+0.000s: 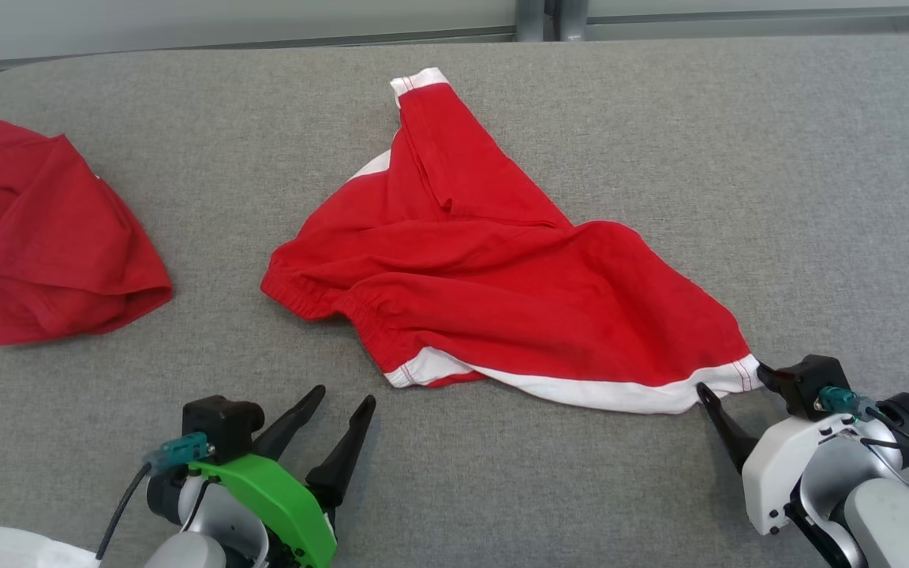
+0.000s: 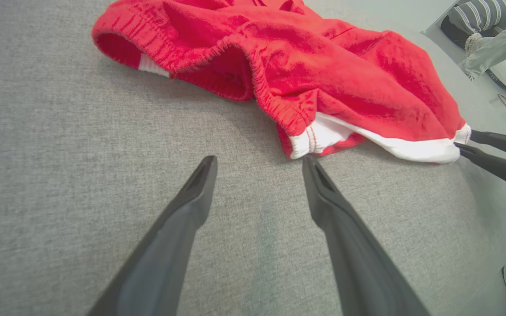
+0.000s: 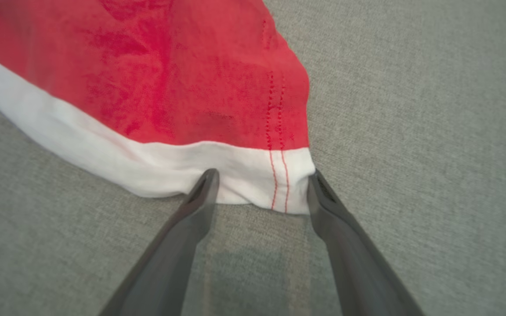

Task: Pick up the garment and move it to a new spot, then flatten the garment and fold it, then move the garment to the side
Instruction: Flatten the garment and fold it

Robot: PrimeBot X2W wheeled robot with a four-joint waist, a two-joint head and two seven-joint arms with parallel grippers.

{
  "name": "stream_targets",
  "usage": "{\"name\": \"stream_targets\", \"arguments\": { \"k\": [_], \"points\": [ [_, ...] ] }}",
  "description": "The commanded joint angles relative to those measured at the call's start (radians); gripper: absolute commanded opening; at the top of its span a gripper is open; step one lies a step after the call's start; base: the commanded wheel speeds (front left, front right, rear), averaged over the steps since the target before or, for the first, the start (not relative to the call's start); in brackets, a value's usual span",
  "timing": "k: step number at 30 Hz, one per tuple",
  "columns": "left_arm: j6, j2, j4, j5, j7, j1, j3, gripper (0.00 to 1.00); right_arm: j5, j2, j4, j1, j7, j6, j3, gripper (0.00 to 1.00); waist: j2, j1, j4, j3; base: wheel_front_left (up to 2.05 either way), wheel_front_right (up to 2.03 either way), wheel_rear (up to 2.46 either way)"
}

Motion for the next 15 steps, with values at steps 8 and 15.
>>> {"name": "stream_targets", "arguments": {
  "k": [8,15],
  "points": [
    [-0.003,-0.015,0.084,-0.033,0.019,-0.086,-0.059,1.0,0.012,-0.007,0.024,-0.051,-0.005,0.0,0.052,1.0,0.0075,0.0,-0.01,0.018,0.0,0.0,0.0],
    [-0.003,-0.031,0.117,-0.067,0.002,-0.127,-0.106,1.0,0.025,-0.002,0.053,-0.063,-0.021,0.0,0.064,0.45,0.0075,0.0,-0.015,0.022,0.0,0.0,0.0]
  ]
}}
